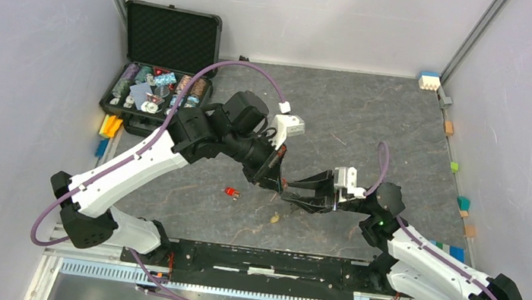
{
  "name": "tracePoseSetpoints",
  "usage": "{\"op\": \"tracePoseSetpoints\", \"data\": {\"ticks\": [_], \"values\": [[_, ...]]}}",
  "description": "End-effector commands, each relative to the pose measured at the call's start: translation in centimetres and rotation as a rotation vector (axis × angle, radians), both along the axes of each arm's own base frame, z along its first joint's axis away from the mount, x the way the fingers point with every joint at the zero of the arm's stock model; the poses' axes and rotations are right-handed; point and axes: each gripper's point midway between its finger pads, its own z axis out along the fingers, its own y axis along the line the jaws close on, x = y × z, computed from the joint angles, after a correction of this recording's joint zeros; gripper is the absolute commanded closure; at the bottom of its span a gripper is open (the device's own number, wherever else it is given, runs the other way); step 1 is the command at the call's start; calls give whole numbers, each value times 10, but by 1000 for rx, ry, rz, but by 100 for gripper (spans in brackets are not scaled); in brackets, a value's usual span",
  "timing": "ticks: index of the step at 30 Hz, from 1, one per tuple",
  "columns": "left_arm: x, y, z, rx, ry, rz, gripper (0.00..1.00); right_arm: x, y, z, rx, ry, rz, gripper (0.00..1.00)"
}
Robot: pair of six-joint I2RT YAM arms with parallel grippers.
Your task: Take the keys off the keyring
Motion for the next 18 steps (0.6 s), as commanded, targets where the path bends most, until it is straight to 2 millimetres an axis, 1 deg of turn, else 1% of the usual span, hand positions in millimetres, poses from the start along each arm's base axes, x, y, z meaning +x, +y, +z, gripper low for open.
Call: {"op": "tracePoseSetpoints", "data": {"ticks": [1, 9, 14, 18], "values": [[3, -4, 13, -55, -52, -36, 98, -1, 1, 25, 49, -32, 5, 60], [3, -4, 12, -52, -55, -35, 98, -5, 0, 28, 55, -35, 18, 63], [4, -3, 12, -52, -56, -32, 98, -5, 0, 29, 58, -31, 19, 67], [3, -4, 12, -51, -54, -34, 98, -4, 1, 29, 57, -21, 19, 73]]}}
